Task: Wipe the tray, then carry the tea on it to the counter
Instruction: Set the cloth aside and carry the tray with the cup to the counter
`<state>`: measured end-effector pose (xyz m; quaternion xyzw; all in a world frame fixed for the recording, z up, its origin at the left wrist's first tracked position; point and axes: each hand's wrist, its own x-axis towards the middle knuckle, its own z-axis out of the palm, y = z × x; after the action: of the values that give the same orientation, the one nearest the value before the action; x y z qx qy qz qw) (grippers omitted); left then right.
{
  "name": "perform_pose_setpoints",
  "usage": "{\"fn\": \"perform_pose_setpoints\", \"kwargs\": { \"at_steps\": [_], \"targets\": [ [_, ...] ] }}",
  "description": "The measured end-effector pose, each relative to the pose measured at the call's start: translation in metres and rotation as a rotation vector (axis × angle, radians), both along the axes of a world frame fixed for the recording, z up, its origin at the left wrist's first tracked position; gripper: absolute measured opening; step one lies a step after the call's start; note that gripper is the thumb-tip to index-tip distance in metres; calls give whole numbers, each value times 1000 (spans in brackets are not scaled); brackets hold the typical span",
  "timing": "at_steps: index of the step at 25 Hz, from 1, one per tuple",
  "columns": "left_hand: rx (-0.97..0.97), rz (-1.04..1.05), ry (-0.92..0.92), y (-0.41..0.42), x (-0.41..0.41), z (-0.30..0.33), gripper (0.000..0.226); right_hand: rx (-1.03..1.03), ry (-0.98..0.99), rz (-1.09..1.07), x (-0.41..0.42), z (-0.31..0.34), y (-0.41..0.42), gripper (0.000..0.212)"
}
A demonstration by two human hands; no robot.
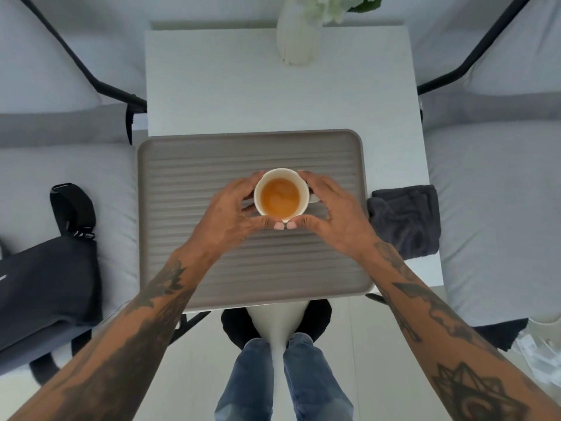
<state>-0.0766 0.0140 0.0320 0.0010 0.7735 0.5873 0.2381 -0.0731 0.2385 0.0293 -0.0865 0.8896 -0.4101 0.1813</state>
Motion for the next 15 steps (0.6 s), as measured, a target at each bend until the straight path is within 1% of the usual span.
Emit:
{"fn": "perform_pose_setpoints", "kwargs": {
  "at_steps": [5, 7, 8, 9, 11, 12, 13, 14, 15],
  "targets": [
    [22, 19, -31, 1, 4, 4, 87, 1, -22, 19, -1, 6, -2, 86],
    [-67, 28, -18, -8, 6, 3, 94, 11, -93, 29, -1, 14, 6, 83],
    [-150, 78, 1, -17, 8, 5, 91, 27, -124, -15, -1, 17, 14, 78],
    [-251, 163, 44, -32, 13, 6, 82, 55, -128, -111, 1, 19, 24, 69],
    [-511, 338, 167, -72, 31, 6, 54, 182, -63, -348, 7, 16, 48, 36],
    [-639, 393, 190, -91, 44, 4, 44, 263, -42, -425, 12, 13, 57, 23],
    [-740, 425, 177, -105, 57, 1, 41, 320, -52, -467, 18, 9, 65, 16],
    [-809, 448, 136, -115, 68, -3, 41, 350, -82, -489, 24, 5, 68, 13],
    [-841, 467, 88, -122, 78, -9, 43, 360, -114, -505, 31, 0, 68, 12]
  ]
}}
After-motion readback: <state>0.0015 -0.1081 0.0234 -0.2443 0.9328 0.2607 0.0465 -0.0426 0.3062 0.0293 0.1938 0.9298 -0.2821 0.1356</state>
